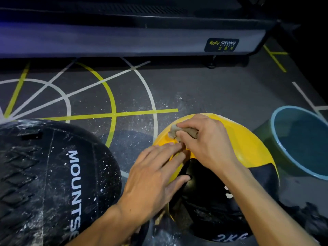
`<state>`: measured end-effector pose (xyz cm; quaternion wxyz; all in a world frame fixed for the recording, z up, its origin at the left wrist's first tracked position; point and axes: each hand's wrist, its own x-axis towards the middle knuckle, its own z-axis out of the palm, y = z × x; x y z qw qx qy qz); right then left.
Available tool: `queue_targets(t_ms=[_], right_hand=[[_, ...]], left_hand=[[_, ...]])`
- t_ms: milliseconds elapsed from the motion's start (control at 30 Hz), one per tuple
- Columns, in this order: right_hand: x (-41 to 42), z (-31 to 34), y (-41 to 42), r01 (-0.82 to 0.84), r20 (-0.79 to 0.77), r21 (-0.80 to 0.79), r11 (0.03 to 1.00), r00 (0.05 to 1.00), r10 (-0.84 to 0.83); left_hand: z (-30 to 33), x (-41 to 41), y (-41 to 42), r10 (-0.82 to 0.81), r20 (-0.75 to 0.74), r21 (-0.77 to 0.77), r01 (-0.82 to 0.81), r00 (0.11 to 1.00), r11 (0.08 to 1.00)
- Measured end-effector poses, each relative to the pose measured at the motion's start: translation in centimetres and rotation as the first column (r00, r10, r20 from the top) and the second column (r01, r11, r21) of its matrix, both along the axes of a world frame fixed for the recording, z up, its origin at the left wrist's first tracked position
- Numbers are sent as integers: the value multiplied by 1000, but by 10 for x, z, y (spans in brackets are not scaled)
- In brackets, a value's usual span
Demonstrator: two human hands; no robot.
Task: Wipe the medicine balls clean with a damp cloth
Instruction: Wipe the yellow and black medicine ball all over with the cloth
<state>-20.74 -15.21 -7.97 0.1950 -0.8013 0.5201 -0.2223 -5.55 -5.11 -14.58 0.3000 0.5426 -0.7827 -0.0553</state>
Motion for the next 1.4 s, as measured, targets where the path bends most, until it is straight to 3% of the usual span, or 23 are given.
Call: queue_targets(t_ms=[133,200,300,367,467,600,700,767,900,967,1033,1133,1233,1300,1400], right_hand=[[-6,2,9,-94,-46,-15,995,995,93],[-20,7,7,-36,-46,-50,998,998,33],[-67,14,-17,249,-137,-91,964,956,-260],[-108,17,-32,489,-213,18,872,854,-475],[-124,19,-33,624,-230,99,775,772,-592],[-52,18,-29,358,-210,-32,933,910,-357],[-12,12,-27,133,-292,-26,991,947,-135],[-29,11,-36,163,-324,-1,987,934,-154],[-105,15,-57,495,-399,29,868,802,-444],[-112,14,-53,546,-366,40,837,787,-496],[-89,12,-47,495,-297,13,869,831,-470],[-34,11,-45,289,-214,18,957,936,-279],[13,5,-34,83,-352,1,997,933,-77],[5,8,-34,77,-363,9,997,929,-68],[-55,15,-44,267,-351,-21,963,900,-257]], left_hand=[[-8,-2,3,-25,28,38,24,999,999],[-9,-3,4,-28,36,35,26,999,999],[-11,-2,1,-23,16,53,22,1000,998],[-12,1,0,-17,-7,77,18,1000,997],[-11,1,1,-41,-38,109,45,998,993],[-9,-2,-1,-56,-58,129,63,997,990],[-9,1,2,-52,-63,129,60,997,990],[-9,2,2,-45,-68,136,54,997,989],[-9,0,1,-49,-86,139,61,995,988],[-8,-2,1,-64,-101,135,78,993,988],[-8,-3,2,-75,-114,129,89,991,988],[-8,-3,1,-83,-105,129,96,991,987],[-9,-1,3,-82,-110,121,95,991,988],[-9,1,4,-72,-114,133,87,991,987],[-10,6,3,-52,-103,182,71,993,981]])
